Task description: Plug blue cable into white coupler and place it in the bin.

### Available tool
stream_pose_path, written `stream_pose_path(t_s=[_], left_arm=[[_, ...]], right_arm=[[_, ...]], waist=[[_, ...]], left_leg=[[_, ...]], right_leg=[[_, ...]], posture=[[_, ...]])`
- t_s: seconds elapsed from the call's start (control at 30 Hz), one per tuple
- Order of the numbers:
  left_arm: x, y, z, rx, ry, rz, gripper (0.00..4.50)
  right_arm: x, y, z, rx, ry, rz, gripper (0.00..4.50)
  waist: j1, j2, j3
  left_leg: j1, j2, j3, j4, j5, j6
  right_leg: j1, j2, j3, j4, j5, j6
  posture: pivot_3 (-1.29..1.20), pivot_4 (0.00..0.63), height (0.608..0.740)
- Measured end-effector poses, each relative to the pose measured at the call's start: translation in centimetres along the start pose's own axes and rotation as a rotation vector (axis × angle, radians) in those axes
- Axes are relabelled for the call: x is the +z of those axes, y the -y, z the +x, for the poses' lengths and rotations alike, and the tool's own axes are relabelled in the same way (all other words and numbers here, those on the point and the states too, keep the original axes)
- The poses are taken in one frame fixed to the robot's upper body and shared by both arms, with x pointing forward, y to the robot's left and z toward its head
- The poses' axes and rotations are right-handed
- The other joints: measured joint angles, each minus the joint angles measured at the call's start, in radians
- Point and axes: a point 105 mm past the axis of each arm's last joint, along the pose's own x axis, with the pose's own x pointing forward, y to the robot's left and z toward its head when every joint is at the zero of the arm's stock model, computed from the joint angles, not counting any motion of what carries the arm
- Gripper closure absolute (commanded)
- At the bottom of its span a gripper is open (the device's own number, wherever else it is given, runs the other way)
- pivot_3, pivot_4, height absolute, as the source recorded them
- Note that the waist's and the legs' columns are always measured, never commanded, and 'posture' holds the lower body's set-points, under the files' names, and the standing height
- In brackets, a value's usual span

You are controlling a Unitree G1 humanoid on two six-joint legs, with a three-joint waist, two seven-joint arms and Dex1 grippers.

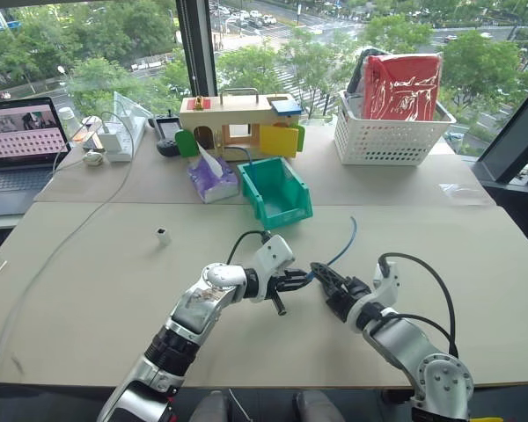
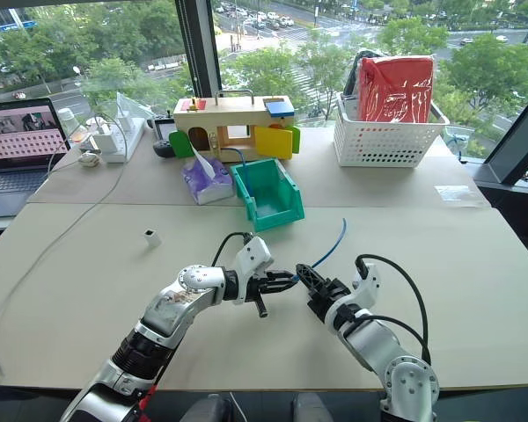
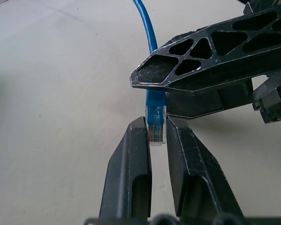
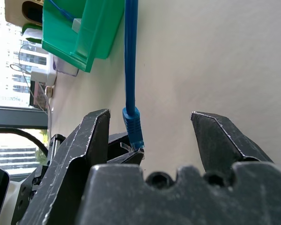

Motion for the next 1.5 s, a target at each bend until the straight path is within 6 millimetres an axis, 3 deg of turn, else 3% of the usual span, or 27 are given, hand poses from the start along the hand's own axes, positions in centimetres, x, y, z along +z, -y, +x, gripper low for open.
stream_pose_path(t_s=[0.03, 0.27, 0.43, 0.5, 0.6, 0.73, 0.83, 0.97, 1.13, 1.2, 1.27, 1.3, 1.5], left_arm=[[0.0, 0.0, 0.0, -0.001, 0.001, 0.0, 4.43], [0.0, 0.1, 0.1, -0.006, 0.002, -0.003, 4.43], [0.0, 0.1, 0.0, -0.007, 0.003, -0.005, 4.43], [-0.1, -0.1, -0.1, 0.003, -0.005, 0.01, 3.39], [0.1, -0.6, -0.5, 0.016, 0.016, -0.017, 2.53], [1.0, -1.4, -1.6, 0.02, 0.08, -0.068, 1.04], [2.0, -1.7, -4.3, -0.043, 0.119, -0.042, 0.05], [3.8, -3.3, -9.1, -0.007, 0.146, 0.027, 0.05], [9.4, -8.6, -18.0, 0.318, 0.261, 0.121, 0.05], [8.2, -11.6, -21.0, 0.554, 0.189, 0.105, 0.05], [4.3, -14.7, -25.1, 0.838, 0.076, 0.005, 0.05], [2.9, -15.2, -26.3, 0.909, 0.076, -0.051, 0.05], [0.9, -14.6, -25.0, 0.902, 0.104, -0.064, 0.05]], right_arm=[[0.0, 0.0, 0.0, -0.002, -0.001, -0.004, 1.95], [0.2, -0.7, -0.1, 0.03, 0.007, -0.025, 4.33], [0.1, -0.7, 0.0, 0.031, 0.005, -0.032, 4.48], [0.1, -0.7, 0.0, 0.031, 0.007, -0.032, 4.5], [0.2, -0.7, 0.0, 0.027, 0.009, -0.039, 4.5], [0.4, -0.6, -0.1, 0.022, 0.024, -0.048, 4.5], [1.2, -0.7, -0.1, 0.025, 0.074, -0.058, 4.5], [2.2, -0.7, -0.2, 0.025, 0.134, -0.065, 4.5], [2.2, -0.5, 0.1, 0.024, 0.131, -0.059, 4.5], [1.9, -0.7, 0.6, 0.043, 0.11, -0.058, 4.5], [1.5, -1.0, 0.9, 0.064, 0.082, -0.065, 4.5], [1.4, -0.8, 0.9, 0.065, 0.071, -0.072, 4.5], [0.4, -1.7, 1.5, 0.105, 0.024, -0.09, 4.5]], waist=[[0.0, 0.0, 0.0], [0.0, 0.0, 0.0], [0.0, 0.0, 0.0], [0.0, 0.0, 0.0], [-0.001, 0.0, 0.0], [-0.001, 0.0, 0.0], [-0.006, 0.0, 0.0], [-0.005, 0.0, 0.0], [-0.004, 0.0, 0.0], [-0.005, 0.0, 0.0], [-0.014, 0.0, 0.0], [-0.014, -0.001, 0.001], [0.008, -0.007, 0.0]], left_leg=[[0.0, 0.0, 0.0, 0.0, 0.0, 0.0], [0.0, 0.0, 0.0, 0.0, 0.0, 0.0], [0.0, 0.0, 0.0, 0.0, 0.0, 0.0], [0.0, 0.0, 0.0, 0.0, 0.0, 0.0], [0.0, 0.0, 0.0, 0.0, 0.0, 0.0], [0.0, 0.0, 0.0, 0.0, 0.0, 0.0], [0.0, 0.001, 0.001, -0.001, 0.0, 0.0], [0.001, 0.001, 0.001, -0.001, 0.0, 0.0], [0.001, 0.001, 0.001, -0.002, 0.0, 0.0], [0.004, 0.001, 0.003, -0.004, 0.0, 0.0], [0.005, 0.002, 0.003, -0.005, 0.0, 0.0], [0.003, 0.002, 0.002, -0.005, 0.0, 0.0], [0.001, 0.001, 0.002, -0.005, 0.0, 0.0]], right_leg=[[0.0, 0.0, 0.0, 0.0, 0.0, 0.0], [0.0, 0.0, 0.0, 0.0, 0.0, 0.0], [0.0, 0.0, 0.0, 0.0, 0.0, 0.0], [0.0, 0.0, 0.0, 0.0, 0.0, 0.0], [0.0, 0.0, 0.0, 0.0, 0.0, 0.0], [0.0, 0.0, 0.0, 0.0, 0.0, 0.0], [-0.001, 0.001, 0.0, 0.0, 0.0, 0.0], [-0.001, 0.001, 0.0, 0.0, 0.0, 0.0], [-0.001, 0.001, 0.0, -0.001, 0.0, 0.0], [0.0, 0.0, 0.002, -0.001, 0.0, 0.0], [0.0, 0.001, 0.003, 0.0, 0.0, 0.0], [-0.002, 0.001, 0.002, 0.0, 0.0, -0.001], [-0.001, -0.002, 0.0, -0.002, 0.004, -0.008]], posture=[[0.0, 0.15, 0.733], [0.0, 0.15, 0.733], [0.0, 0.15, 0.733], [0.0, 0.15, 0.733], [0.0, 0.15, 0.733], [0.0, 0.15, 0.733], [0.0, 0.15, 0.733], [0.0, 0.15, 0.733], [0.0, 0.15, 0.733], [0.0, 0.15, 0.733], [0.0, 0.15, 0.733], [0.0, 0.15, 0.733], [0.0, 0.15, 0.733]])
